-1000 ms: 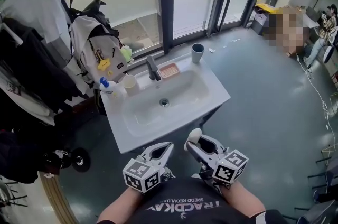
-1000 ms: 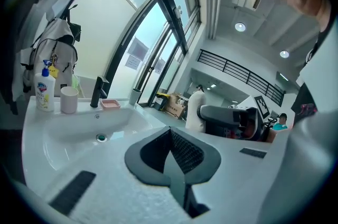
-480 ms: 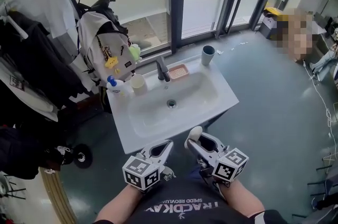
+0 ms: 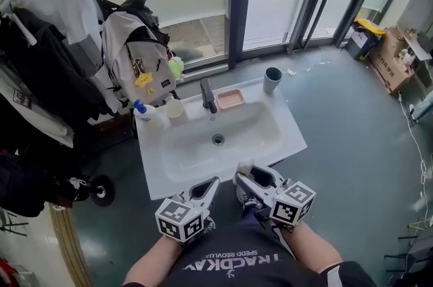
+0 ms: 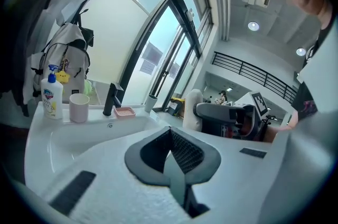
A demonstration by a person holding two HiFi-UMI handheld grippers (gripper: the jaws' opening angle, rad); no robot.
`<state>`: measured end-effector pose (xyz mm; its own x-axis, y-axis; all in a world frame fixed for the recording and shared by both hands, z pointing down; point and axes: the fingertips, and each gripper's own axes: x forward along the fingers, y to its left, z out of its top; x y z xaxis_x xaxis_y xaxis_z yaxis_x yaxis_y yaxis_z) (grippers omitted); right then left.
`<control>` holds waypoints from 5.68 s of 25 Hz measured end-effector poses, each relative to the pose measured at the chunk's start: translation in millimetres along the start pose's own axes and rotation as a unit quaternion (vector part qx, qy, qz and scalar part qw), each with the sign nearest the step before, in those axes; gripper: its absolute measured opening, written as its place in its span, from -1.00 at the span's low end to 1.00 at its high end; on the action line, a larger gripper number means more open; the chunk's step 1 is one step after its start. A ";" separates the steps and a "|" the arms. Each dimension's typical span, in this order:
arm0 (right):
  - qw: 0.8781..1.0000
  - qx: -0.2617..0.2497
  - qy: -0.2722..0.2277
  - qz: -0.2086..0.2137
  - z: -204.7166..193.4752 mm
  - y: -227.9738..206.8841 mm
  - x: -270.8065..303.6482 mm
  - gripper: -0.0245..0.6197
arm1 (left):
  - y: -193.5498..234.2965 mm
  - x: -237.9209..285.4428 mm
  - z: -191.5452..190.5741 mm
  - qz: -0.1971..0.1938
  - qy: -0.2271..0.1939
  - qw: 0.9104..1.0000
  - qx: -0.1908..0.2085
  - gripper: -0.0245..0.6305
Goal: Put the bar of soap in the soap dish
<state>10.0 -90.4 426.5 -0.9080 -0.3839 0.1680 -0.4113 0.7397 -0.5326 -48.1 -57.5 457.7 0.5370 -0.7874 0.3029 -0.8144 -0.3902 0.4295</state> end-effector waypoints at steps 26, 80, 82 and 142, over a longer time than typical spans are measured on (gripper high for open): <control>0.996 -0.029 0.064 0.051 36.9 -99.6 56.8 -0.37 | 37.9 94.9 12.4 0.060 0.007 0.997 -0.044 -0.90; 0.762 -0.497 0.405 0.087 -13.3 -313.1 247.4 -0.37 | 95.3 207.5 -16.5 0.177 0.011 0.977 -0.121 -0.90; 0.743 -0.513 0.421 0.086 -18.2 -316.7 250.4 -0.37 | 98.2 203.1 -17.6 0.183 0.008 0.975 -0.126 -0.90; 0.957 -0.223 0.183 -0.026 16.2 -128.1 119.1 -0.89 | 65.5 69.7 -3.0 0.078 0.024 0.996 -0.036 -0.90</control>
<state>-44.2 -239.8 501.2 -0.8195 -0.2676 0.5067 -0.3758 0.9185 -0.1227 -63.3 -136.6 509.5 0.4159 -0.8113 0.4109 -0.8722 -0.2280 0.4328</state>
